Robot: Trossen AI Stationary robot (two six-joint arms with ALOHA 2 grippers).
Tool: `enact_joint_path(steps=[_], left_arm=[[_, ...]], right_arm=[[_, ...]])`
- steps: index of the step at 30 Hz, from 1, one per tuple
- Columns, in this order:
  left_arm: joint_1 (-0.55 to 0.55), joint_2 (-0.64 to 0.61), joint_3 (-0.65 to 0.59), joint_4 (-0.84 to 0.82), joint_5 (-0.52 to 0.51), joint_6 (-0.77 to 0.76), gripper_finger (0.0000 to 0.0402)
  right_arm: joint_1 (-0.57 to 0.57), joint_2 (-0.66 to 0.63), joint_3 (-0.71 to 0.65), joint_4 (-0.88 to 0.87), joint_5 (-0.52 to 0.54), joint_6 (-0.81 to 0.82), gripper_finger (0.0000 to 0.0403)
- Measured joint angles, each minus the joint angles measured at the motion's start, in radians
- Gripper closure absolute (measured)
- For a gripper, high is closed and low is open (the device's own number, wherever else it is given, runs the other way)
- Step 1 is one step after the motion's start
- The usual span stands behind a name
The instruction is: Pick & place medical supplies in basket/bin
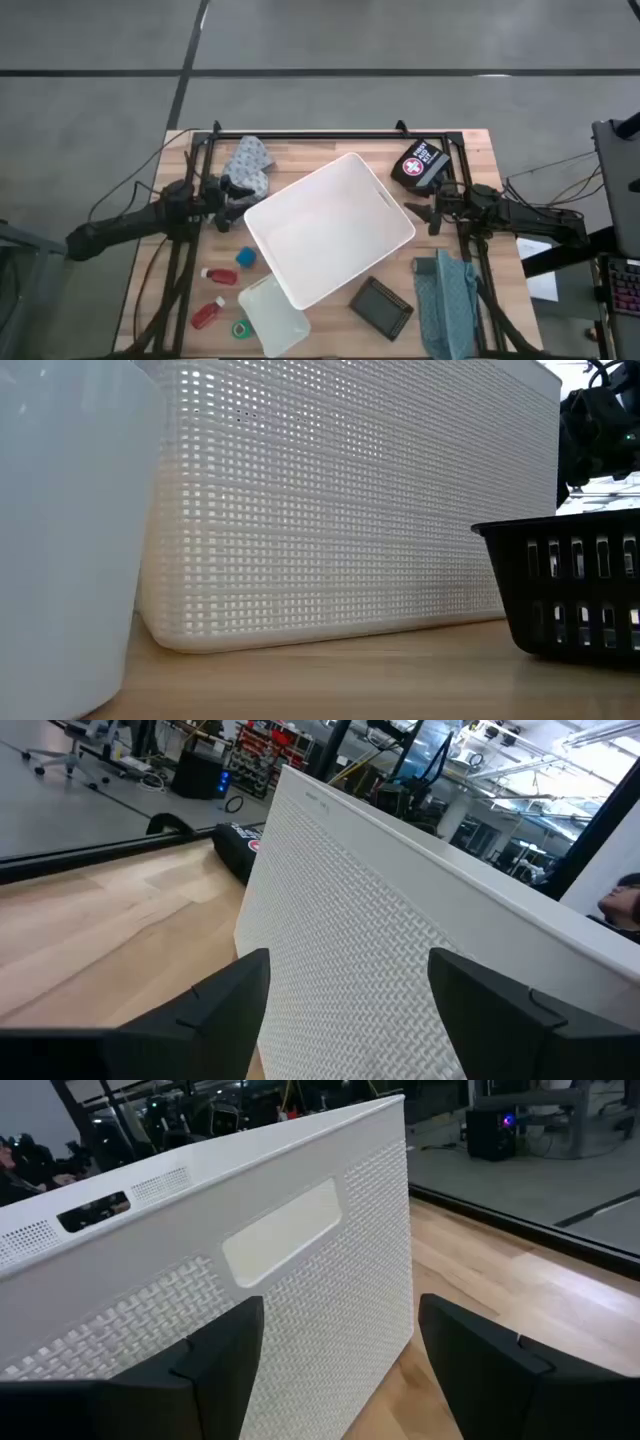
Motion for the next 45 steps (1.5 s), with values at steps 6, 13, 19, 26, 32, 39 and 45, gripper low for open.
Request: enact_joint_path(steps=[6,13,19,26,32,39,45], left_arm=[[0.0,0.0,0.0,0.0,0.0,0.0,0.0126],[0.0,0.0,0.0,0.0,0.0,0.0,0.0126],[0.0,0.0,0.0,0.0,0.0,0.0,0.0125],[0.0,0.0,0.0,0.0,0.0,0.0,0.0125],[0.0,0.0,0.0,0.0,0.0,0.0,0.0125],[0.0,0.0,0.0,0.0,0.0,0.0,0.0125],[0.0,0.0,0.0,0.0,0.0,0.0,0.0126]], right_arm=[[0.0,0.0,0.0,0.0,0.0,0.0,0.0143],[0.0,0.0,0.0,0.0,0.0,0.0,0.0135],[0.0,0.0,0.0,0.0,0.0,0.0,0.0141],[0.0,0.0,0.0,0.0,0.0,0.0,0.0142],[0.0,0.0,0.0,0.001,0.0,0.007,0.0135],[0.008,0.003,0.0,0.188,-0.179,0.052,0.0141],[0.013,0.007,0.0,0.43,-0.313,0.024,0.0145]])
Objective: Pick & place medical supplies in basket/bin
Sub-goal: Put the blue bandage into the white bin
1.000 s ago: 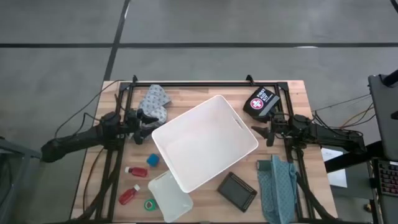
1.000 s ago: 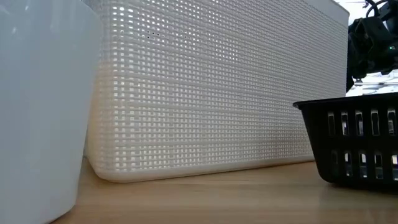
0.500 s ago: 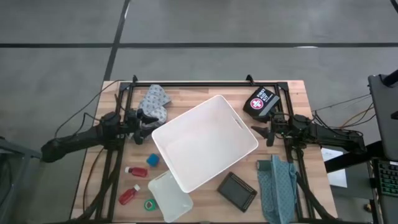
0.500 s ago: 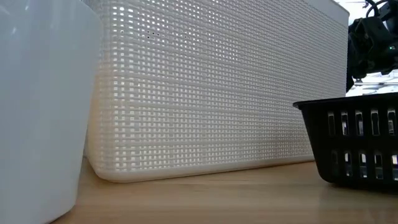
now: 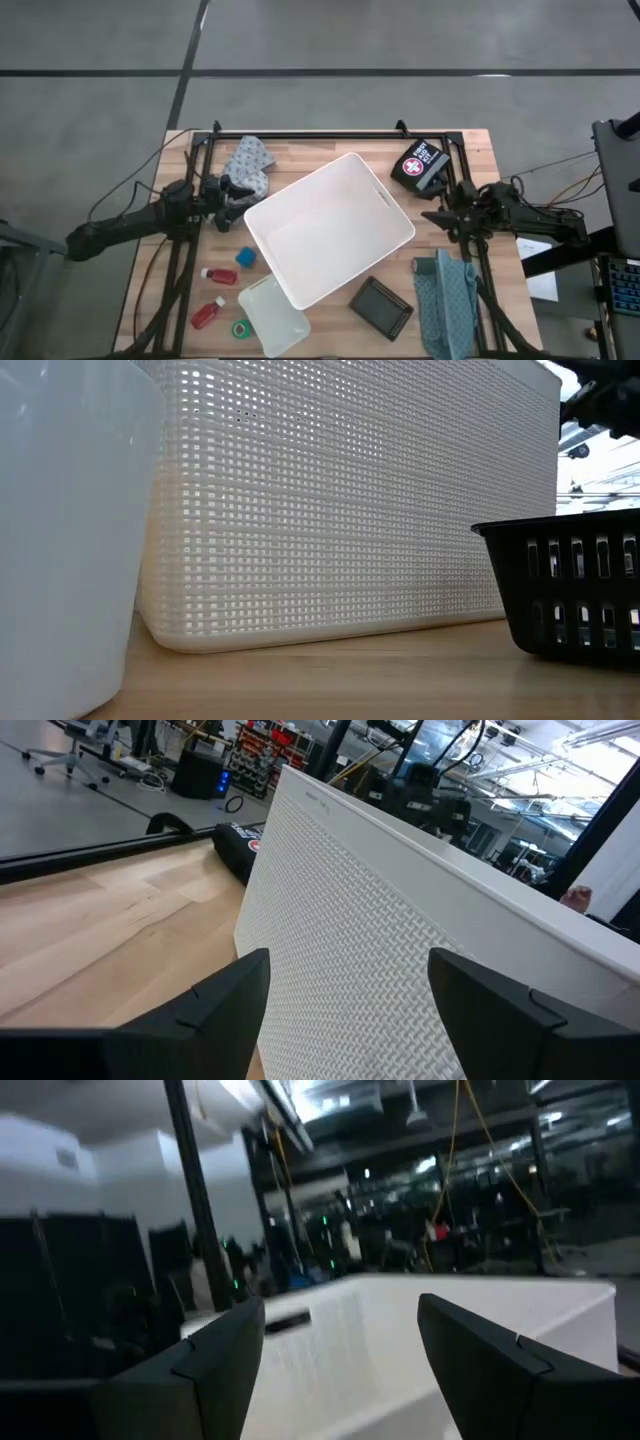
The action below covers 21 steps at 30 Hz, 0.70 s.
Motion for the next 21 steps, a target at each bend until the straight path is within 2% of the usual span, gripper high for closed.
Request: enact_joint_path(steps=[7,12,21], left_arm=[[0.0,0.0,0.0,0.0,0.0,0.0,0.0126],[0.0,0.0,0.0,0.0,0.0,0.0,0.0126],[0.0,0.0,0.0,0.0,0.0,0.0,0.0126]], right_arm=[[0.0,-0.001,0.0,0.075,0.0,0.049,0.0136],[0.011,0.001,0.052,0.017,-0.024,0.031,0.0133],[0.048,0.037,0.365,-0.463,0.006,-0.133,0.0143]])
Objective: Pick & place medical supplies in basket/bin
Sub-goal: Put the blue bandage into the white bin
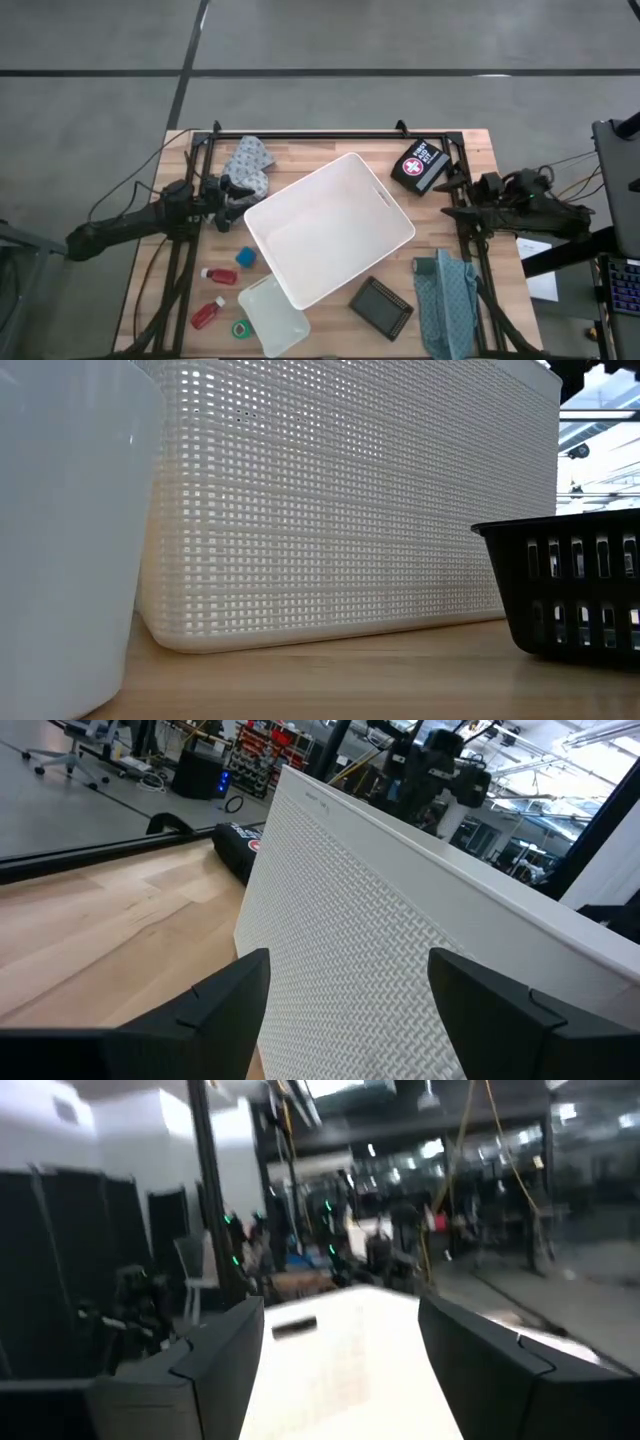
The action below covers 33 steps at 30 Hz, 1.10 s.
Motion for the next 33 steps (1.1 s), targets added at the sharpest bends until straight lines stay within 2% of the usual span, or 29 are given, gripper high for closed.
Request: enact_joint_path(steps=[2,4,9,21,27,30,33], left_arm=[[0.0,0.0,0.0,0.0,0.0,0.0,0.0125],[0.0,0.0,0.0,0.0,0.0,0.0,0.0126],[0.0,0.0,0.0,0.0,0.0,0.0,0.0126],[0.0,0.0,0.0,0.0,0.0,0.0,0.0126],[0.0,0.0,0.0,0.0,0.0,0.0,0.0126],[0.0,0.0,0.0,0.0,0.0,0.0,0.0126],[0.0,0.0,0.0,0.0,0.0,0.0,0.0126]], right_arm=[[0.0,0.022,0.05,-0.094,0.0,-0.003,0.0145],[0.0,0.048,0.077,-0.117,-0.003,-0.015,0.0144],[0.007,0.121,0.103,-0.087,-0.087,-0.049,0.0138],[0.018,0.307,0.072,0.036,-0.056,-0.025,0.0139],[0.018,0.329,0.104,0.044,-0.062,-0.145,0.0142],[0.018,0.321,0.139,0.048,-0.104,-0.151,0.0139],[0.018,0.321,0.164,0.051,-0.213,-0.147,0.0135]])
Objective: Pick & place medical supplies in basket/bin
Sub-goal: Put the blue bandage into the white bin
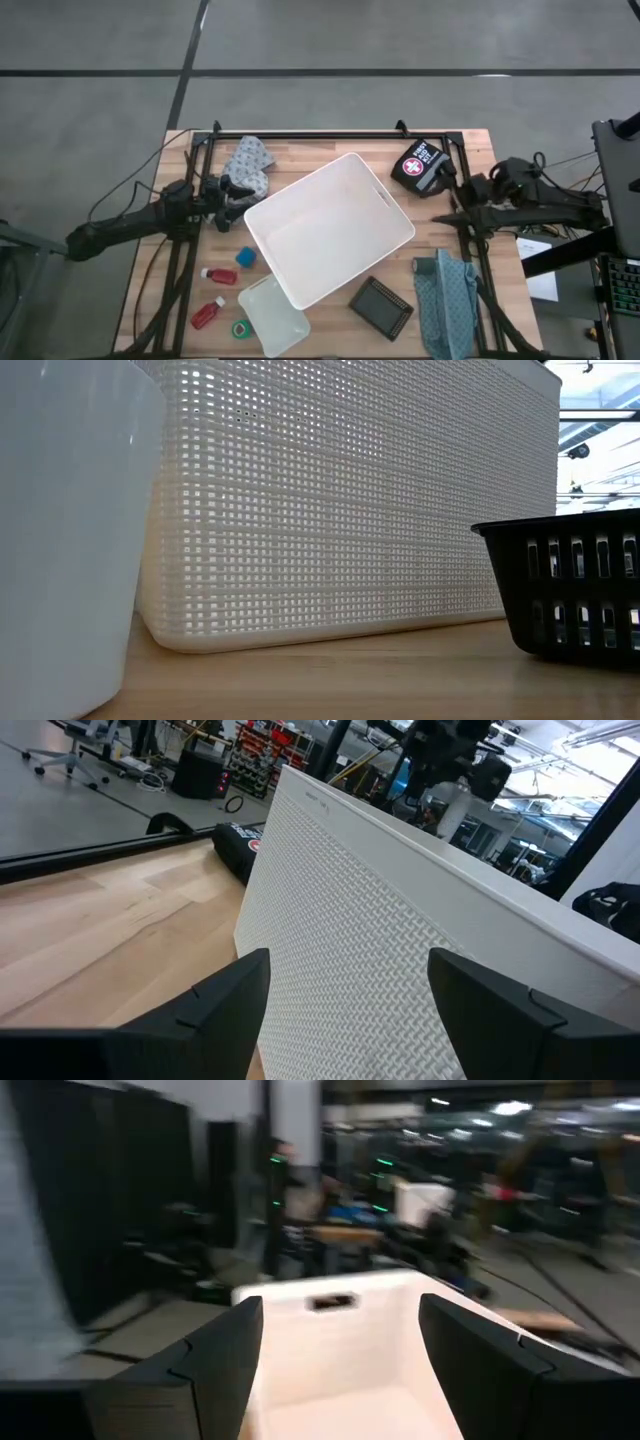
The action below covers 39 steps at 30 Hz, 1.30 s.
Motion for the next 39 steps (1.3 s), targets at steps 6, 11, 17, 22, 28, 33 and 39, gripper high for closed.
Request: enact_joint_path(steps=[6,11,17,22,28,33,39], left_arm=[[0.0,0.0,0.0,0.0,0.0,0.0,0.0126],[0.0,0.0,0.0,0.0,0.0,0.0,0.0126],[0.0,0.0,0.0,0.0,0.0,0.0,0.0126],[0.0,0.0,0.0,0.0,0.0,0.0,0.0126],[0.0,0.0,0.0,0.0,0.0,0.0,0.0126],[0.0,0.0,0.0,0.0,0.0,0.0,0.0126],[0.0,0.0,0.0,0.0,0.0,0.0,0.0126]], right_arm=[[0.0,0.001,0.051,-0.006,-0.28,0.102,0.0134],[0.0,-0.003,0.102,-0.007,-0.395,0.103,0.014],[0.0,-0.016,0.13,-0.01,-0.404,0.165,0.0144],[0.0,-0.025,0.125,-0.017,-0.407,0.149,0.014],[0.0,-0.024,0.119,-0.024,-0.406,0.101,0.0135],[0.0,-0.021,0.116,-0.041,-0.398,0.09,0.0142],[0.0,-0.017,0.116,-0.039,-0.398,0.093,0.0142]])
